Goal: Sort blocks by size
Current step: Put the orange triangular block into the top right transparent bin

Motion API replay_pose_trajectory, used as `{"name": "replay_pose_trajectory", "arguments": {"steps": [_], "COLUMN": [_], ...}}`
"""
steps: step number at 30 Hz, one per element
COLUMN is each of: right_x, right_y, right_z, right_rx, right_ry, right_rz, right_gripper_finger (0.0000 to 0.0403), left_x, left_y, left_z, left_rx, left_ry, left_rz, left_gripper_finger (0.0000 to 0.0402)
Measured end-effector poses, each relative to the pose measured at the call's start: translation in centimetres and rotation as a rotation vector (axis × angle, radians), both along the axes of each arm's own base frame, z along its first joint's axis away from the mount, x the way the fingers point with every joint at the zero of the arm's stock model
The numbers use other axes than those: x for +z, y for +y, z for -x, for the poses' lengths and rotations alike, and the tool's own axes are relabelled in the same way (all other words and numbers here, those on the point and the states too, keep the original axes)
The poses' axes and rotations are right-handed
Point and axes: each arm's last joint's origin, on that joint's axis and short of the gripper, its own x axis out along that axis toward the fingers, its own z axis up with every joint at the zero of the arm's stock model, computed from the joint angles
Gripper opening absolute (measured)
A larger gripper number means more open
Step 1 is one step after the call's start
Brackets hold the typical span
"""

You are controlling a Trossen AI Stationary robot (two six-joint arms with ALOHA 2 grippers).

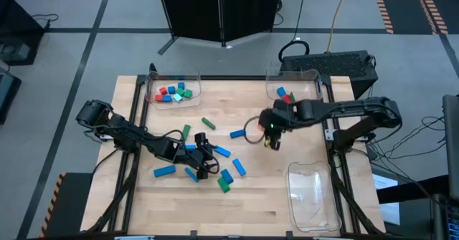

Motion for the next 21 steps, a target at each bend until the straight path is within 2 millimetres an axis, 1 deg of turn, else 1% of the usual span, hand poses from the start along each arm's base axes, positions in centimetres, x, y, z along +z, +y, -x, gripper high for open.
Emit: {"name": "replay_pose_trajectory", "arguments": {"steps": [4, 7, 13, 17, 21], "right_x": [-0.2, -0.3, -0.4, -0.4, -0.4], "right_y": [-2.7, -4.4, -7.0, -8.5, -10.2], "right_z": [0.7, 1.2, 2.3, 2.7, 3.4], "right_rx": [-0.157, -0.225, -0.262, -0.284, -0.331], "right_ry": [0.040, 0.068, 0.129, 0.123, 0.122], "right_rz": [-0.018, -0.023, -0.039, -0.085, -0.088], "right_gripper_finger": [0.0127, 0.0127, 0.0128, 0.0128, 0.0128], "left_x": [0.0, 0.0, 0.0, 0.0, 0.0], "left_y": [0.0, 0.0, 0.0, 0.0, 0.0], "left_z": [0.0, 0.0, 0.0, 0.0, 0.0], "left_rx": [0.000, 0.000, 0.001, 0.001, 0.001], "left_ry": [0.001, 0.002, 0.003, 0.003, 0.003], "left_rz": [0.000, 0.000, 0.000, 0.000, 0.000], "left_gripper_finger": [0.0317, 0.0317, 0.0317, 0.0317, 0.0317]}}
